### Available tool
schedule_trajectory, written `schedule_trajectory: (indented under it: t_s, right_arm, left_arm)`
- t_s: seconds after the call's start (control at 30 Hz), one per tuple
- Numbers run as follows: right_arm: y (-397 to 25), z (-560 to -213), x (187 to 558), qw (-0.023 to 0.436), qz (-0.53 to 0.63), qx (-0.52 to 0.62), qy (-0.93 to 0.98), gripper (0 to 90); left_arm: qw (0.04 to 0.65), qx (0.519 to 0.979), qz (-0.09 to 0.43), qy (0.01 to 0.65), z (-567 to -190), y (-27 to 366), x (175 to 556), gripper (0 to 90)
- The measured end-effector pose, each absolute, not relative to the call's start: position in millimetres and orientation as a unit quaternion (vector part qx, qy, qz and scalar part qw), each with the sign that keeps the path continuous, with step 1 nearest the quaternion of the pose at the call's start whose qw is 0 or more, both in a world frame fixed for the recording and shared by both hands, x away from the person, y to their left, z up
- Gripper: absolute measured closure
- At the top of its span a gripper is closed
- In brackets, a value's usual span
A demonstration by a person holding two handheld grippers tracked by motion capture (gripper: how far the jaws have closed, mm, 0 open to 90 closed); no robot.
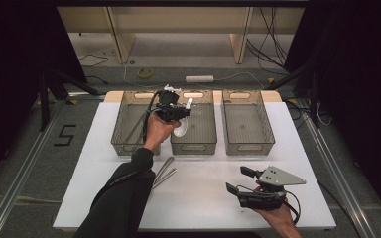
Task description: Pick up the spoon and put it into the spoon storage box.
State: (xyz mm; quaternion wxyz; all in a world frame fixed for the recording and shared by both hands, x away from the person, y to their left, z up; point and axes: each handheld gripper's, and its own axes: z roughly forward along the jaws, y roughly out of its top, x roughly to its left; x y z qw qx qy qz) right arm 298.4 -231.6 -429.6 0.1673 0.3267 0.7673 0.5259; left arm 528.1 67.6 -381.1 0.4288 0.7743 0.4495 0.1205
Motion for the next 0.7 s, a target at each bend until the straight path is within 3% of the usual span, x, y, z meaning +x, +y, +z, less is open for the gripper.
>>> schedule_trajectory:
  t_s: [0.7]
  right_arm:
    - [-231.9,-429.3,297.9,0.167,0.526,0.327,0.767,25.6]
  left_arm:
    - [0.420,0.775,0.102,0.461,-401.1,62.5,530.9,75.0]
